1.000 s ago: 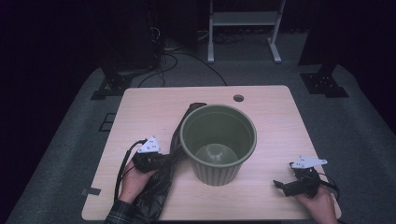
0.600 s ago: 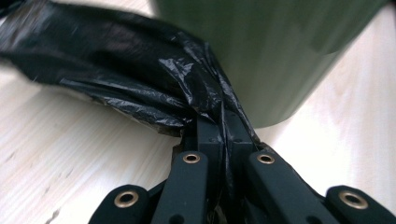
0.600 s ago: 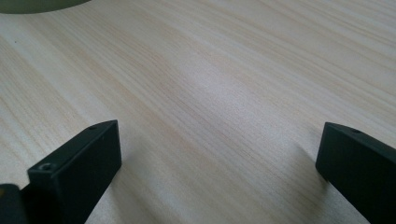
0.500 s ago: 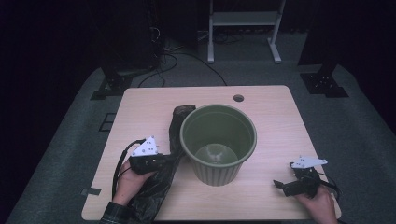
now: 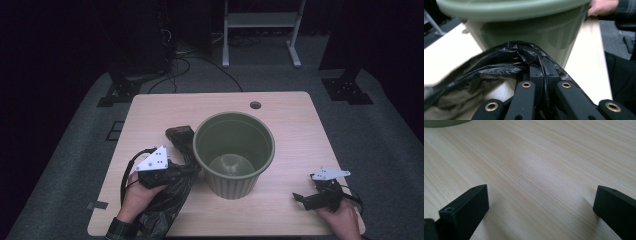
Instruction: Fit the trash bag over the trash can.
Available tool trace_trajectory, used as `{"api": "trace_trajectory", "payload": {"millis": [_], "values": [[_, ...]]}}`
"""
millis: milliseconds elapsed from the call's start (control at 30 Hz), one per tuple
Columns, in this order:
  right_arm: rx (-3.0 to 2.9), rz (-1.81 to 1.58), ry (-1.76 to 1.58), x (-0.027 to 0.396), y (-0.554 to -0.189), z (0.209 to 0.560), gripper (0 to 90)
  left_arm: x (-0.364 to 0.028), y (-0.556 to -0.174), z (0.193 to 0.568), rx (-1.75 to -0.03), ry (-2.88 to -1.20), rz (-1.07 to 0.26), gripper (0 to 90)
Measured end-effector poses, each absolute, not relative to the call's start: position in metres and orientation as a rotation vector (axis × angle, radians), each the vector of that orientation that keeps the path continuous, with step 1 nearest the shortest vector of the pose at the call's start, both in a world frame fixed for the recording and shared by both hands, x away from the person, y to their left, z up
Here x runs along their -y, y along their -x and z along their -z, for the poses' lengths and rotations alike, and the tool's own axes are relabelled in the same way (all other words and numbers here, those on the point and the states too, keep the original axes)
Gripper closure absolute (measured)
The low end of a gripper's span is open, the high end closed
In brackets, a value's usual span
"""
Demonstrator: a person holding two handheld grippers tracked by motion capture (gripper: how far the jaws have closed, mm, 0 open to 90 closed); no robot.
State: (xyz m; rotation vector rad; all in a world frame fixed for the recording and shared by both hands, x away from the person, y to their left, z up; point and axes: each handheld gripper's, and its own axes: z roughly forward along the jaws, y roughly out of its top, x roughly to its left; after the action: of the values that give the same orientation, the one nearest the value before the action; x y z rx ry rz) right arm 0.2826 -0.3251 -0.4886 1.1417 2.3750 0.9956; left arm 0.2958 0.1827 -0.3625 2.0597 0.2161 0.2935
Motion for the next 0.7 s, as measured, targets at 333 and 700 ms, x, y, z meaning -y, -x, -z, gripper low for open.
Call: {"api": "trace_trajectory", "payload": {"millis": [333, 700], "values": [[-2.375, -0.995, -1.142, 0.325, -0.283, 0.489, 0.0, -0.183, -0.292, 0.341, -0.156, -1.969, -0.251, 87.7], [-2.374, -0.996, -1.142, 0.325, -0.283, 0.489, 0.0, -0.180, -0.290, 0.322, -0.102, -1.929, -0.263, 87.7]]}}
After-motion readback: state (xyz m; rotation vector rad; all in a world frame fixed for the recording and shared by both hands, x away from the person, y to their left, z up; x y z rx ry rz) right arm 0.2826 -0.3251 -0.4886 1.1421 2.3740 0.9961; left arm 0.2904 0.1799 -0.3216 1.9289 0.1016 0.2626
